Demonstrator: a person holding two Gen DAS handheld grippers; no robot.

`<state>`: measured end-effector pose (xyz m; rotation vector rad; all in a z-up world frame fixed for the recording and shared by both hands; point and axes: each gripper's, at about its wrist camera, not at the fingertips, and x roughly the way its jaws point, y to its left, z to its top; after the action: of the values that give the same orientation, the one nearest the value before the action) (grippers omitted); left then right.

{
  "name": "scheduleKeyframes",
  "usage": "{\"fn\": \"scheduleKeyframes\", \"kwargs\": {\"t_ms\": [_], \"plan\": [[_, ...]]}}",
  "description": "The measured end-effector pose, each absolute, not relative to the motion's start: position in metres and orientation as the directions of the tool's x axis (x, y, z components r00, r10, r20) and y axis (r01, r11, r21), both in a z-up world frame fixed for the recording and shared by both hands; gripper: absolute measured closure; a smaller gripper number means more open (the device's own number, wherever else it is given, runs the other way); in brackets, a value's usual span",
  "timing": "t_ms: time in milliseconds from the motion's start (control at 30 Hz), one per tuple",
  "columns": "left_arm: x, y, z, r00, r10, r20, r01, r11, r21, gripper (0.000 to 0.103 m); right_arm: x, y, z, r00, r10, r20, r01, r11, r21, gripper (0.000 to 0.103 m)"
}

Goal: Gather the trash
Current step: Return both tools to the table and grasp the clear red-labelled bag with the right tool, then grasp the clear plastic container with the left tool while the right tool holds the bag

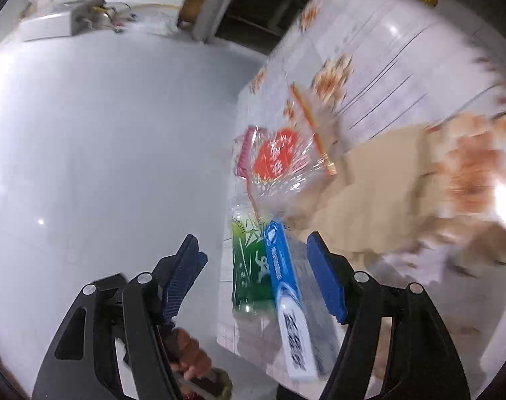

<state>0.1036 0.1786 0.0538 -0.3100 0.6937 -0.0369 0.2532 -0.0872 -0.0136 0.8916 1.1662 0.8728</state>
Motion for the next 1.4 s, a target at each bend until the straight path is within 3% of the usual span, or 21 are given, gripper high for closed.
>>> {"fn": "scheduleKeyframes", "kwargs": {"t_ms": [167,400,467,533,633,933,1167,1400], "plan": [[0.112,0.178,0.048,0.766,-0.152,-0.625,-0.059,0.951,-0.304,0.074,0.276,-0.056,-0.033,0.201,0.879,-0.433,0.014,0.44,0.898,0.041],[0.119,0.179,0.039,0.758,-0.193,-0.624,-0.028,0.945,-0.327,0.086,0.29,-0.046,-0.057,0.265,0.82,-0.508,0.126,0.493,0.861,0.058],[0.12,0.18,0.037,0.758,-0.198,-0.622,-0.026,0.943,-0.331,0.087,0.29,-0.047,-0.063,0.287,0.809,-0.512,0.15,0.49,0.859,0.067],[0.12,0.181,0.037,0.759,-0.198,-0.62,-0.023,0.944,-0.33,0.088,0.29,-0.051,-0.067,0.313,0.8,-0.511,0.158,0.487,0.859,0.082],[0.12,0.183,0.037,0.761,-0.197,-0.618,-0.024,0.944,-0.33,0.088,0.286,-0.058,-0.065,0.337,0.806,-0.486,0.155,0.462,0.873,0.095],[0.119,0.184,0.037,0.759,-0.193,-0.622,-0.028,0.945,-0.327,0.088,0.274,-0.106,-0.046,0.402,0.835,-0.377,0.12,0.36,0.925,0.099],[0.127,0.172,0.04,0.728,-0.232,-0.645,0.017,0.947,-0.32,0.088,0.252,-0.164,-0.053,0.439,0.826,-0.352,0.15,0.319,0.936,0.099],[0.158,0.134,0.034,0.647,-0.266,-0.714,0.133,0.962,-0.238,0.086,0.227,-0.202,-0.074,0.457,0.817,-0.351,0.197,0.292,0.936,0.099]]}}
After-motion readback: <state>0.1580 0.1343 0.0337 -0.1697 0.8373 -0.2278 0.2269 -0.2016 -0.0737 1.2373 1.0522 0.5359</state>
